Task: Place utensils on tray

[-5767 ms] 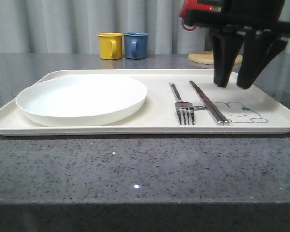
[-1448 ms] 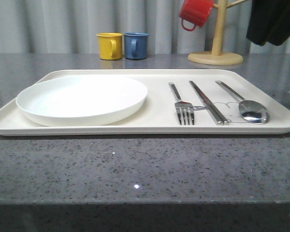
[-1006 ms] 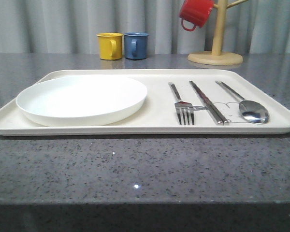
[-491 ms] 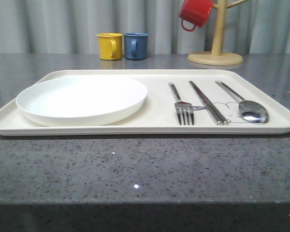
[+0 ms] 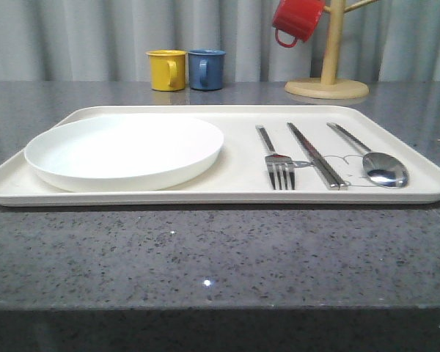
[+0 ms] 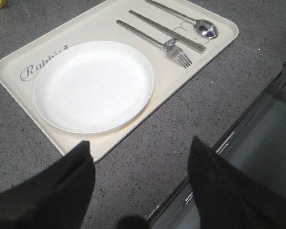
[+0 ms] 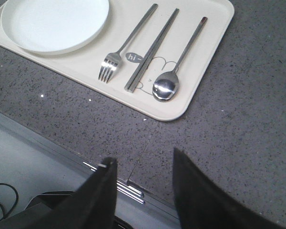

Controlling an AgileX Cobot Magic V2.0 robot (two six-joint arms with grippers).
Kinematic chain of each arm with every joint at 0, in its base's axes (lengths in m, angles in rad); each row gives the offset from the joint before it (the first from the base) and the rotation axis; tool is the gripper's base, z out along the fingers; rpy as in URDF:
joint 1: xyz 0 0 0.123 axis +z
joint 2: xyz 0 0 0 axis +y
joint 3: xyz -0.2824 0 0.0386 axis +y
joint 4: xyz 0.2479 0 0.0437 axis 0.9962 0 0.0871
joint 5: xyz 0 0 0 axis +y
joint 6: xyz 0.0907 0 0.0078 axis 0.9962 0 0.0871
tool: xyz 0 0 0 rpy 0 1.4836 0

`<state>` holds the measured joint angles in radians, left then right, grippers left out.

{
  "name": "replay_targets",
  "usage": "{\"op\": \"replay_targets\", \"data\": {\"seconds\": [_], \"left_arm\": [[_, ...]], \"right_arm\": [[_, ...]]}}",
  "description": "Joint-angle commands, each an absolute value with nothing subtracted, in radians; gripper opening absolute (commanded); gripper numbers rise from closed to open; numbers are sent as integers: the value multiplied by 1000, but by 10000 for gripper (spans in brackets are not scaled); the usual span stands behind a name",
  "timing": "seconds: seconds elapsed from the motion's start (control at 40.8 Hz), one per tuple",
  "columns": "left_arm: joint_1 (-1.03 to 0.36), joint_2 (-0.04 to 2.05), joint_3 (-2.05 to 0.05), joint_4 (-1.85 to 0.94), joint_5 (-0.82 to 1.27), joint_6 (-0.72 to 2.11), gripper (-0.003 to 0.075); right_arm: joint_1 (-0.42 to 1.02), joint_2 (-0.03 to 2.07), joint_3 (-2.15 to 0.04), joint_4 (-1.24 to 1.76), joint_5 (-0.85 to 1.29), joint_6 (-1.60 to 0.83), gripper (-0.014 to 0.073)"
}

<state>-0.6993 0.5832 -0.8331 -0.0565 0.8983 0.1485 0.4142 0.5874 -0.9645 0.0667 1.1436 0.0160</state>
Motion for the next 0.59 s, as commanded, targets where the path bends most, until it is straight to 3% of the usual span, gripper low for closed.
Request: {"op": "replay_targets", "data": {"seconds": [0.0, 0.245, 0.442, 0.54, 0.564], "left_arm": [[-707, 586, -858, -62, 831, 140, 410], [-707, 586, -858, -67, 764, 140, 410], [-707, 586, -858, -109, 766, 152, 392], [-707, 586, -858, -148, 768, 198, 313], [-707, 586, -858, -159, 768, 203, 291]], "right_arm": [[416, 592, -987, 58, 1088, 6, 317], [416, 592, -987, 58, 1088, 6, 297], [416, 592, -987, 59, 1088, 6, 54], [416, 592, -979, 59, 1082, 6, -71], [416, 592, -974, 59, 1080, 6, -69]]}}
